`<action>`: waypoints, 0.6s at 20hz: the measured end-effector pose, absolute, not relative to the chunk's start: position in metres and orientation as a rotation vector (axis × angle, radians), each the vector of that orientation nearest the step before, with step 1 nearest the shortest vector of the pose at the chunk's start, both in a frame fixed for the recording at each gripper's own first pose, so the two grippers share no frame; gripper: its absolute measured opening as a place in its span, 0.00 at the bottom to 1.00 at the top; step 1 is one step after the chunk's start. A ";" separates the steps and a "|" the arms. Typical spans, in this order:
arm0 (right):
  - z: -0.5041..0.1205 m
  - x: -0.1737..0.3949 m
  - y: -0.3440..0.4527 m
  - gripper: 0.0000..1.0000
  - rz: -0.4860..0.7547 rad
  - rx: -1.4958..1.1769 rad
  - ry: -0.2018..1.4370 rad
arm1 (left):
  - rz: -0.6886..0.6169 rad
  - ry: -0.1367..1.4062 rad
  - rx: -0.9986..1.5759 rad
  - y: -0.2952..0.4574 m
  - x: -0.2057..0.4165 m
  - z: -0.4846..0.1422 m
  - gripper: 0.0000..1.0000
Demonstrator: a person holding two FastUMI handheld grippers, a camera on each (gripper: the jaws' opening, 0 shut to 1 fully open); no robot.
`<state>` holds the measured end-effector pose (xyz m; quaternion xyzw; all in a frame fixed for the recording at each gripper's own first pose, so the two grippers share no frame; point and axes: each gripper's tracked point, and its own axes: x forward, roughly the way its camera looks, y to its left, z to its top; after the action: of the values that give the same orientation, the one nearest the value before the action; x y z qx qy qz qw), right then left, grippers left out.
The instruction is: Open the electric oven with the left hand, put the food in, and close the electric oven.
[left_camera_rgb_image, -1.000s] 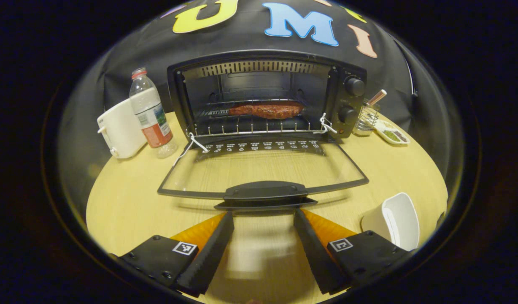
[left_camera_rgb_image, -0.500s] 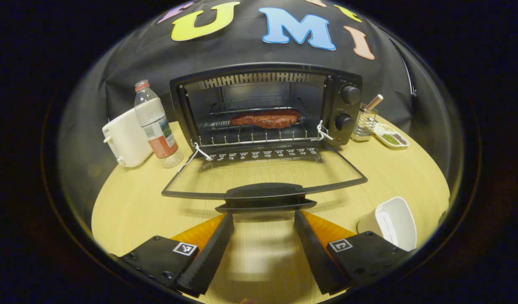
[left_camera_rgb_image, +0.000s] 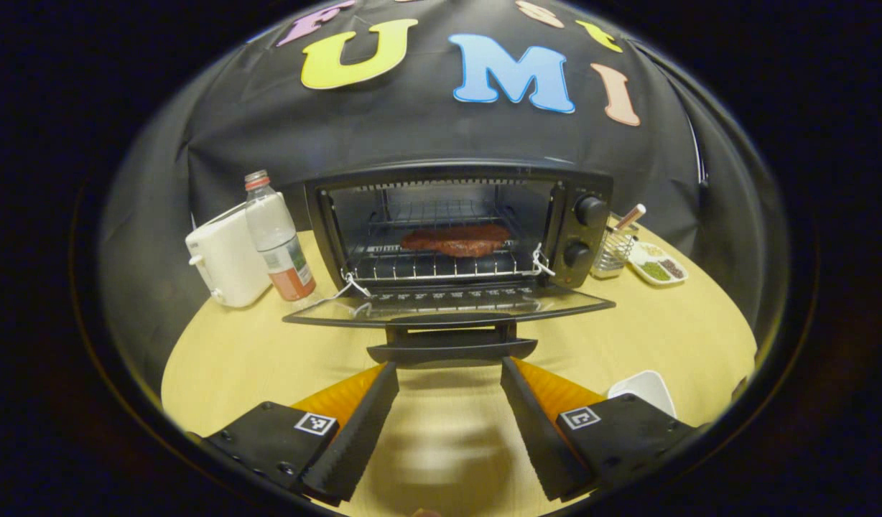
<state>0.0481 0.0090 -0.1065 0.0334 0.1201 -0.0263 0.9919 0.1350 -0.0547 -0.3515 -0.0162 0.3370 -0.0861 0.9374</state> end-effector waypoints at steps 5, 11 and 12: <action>-0.109 0.052 0.014 0.97 -0.044 0.073 0.252 | -0.178 0.644 -0.052 -0.053 0.142 -0.335 0.97; -0.110 0.055 0.017 0.97 -0.044 0.066 0.255 | -0.174 0.598 -0.070 -0.052 0.152 -0.316 0.97; -0.110 0.056 0.017 0.97 -0.045 0.067 0.255 | -0.175 0.589 -0.065 -0.052 0.155 -0.313 0.97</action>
<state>0.0564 0.0169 -0.1105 0.0334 0.1271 -0.0225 0.9911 0.1552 -0.0519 -0.3126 -0.0319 0.2900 -0.0859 0.9526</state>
